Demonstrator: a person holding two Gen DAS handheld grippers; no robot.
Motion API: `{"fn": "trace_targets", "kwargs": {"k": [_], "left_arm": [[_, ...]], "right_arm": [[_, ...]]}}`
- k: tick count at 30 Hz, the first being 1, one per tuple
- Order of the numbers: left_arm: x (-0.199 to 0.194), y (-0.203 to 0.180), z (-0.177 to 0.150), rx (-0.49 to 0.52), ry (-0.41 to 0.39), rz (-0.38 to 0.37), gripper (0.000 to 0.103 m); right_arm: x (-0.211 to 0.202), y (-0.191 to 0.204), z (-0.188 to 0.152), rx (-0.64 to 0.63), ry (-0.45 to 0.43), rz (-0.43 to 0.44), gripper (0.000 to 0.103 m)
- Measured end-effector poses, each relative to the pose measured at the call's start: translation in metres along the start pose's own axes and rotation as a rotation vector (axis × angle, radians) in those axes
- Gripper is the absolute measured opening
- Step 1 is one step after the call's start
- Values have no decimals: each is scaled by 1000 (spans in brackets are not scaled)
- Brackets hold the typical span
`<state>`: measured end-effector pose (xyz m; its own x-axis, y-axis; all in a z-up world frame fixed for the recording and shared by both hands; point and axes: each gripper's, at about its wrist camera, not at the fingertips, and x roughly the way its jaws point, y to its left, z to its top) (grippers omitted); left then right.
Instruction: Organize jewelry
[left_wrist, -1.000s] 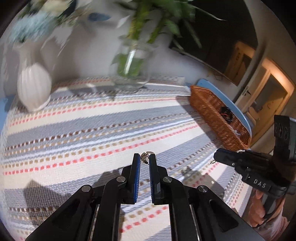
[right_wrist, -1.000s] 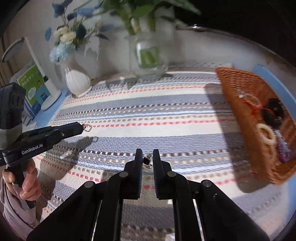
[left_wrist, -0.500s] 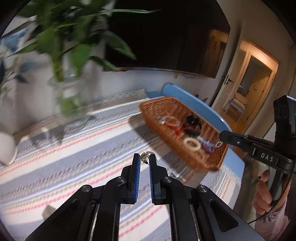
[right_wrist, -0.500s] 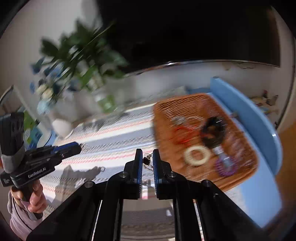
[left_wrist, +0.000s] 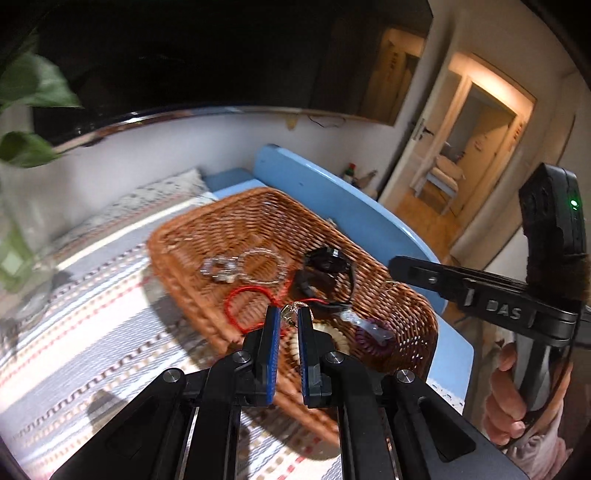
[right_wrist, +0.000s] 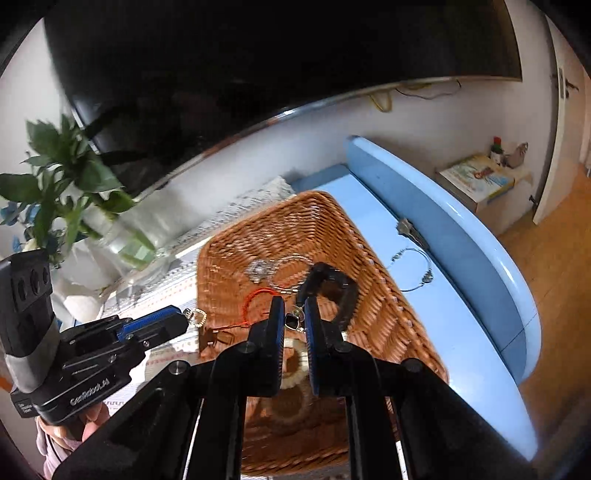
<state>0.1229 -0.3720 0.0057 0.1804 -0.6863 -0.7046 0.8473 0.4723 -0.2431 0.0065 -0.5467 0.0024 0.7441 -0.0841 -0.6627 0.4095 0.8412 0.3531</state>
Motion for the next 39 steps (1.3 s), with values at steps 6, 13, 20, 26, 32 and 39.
{"fn": "trace_targets", "kwargs": {"k": [6,13,20,26,32,39], "left_arm": [[23,-14,-1,57,27,32,9],[31,-5,-3,17,44,52,9],[36,4,-8,-42,123,1,25],[21,-11,-14,-2,91,38,27],[-13,-31,-20,23,19,168,27],[-83,-47,-35,25,-141,272,29]], "right_arm": [[28,-22,-7,18,54,-68,12],[38,-19,-14,-62,55,-183,12],[35,-25,-16,-21,70,-166,31],[21,-21,-21,-6,59,-135,38],[-15,9,-31,-57,10,-119,38],[-61,47,-45,-127,-60,-96,40]]}}
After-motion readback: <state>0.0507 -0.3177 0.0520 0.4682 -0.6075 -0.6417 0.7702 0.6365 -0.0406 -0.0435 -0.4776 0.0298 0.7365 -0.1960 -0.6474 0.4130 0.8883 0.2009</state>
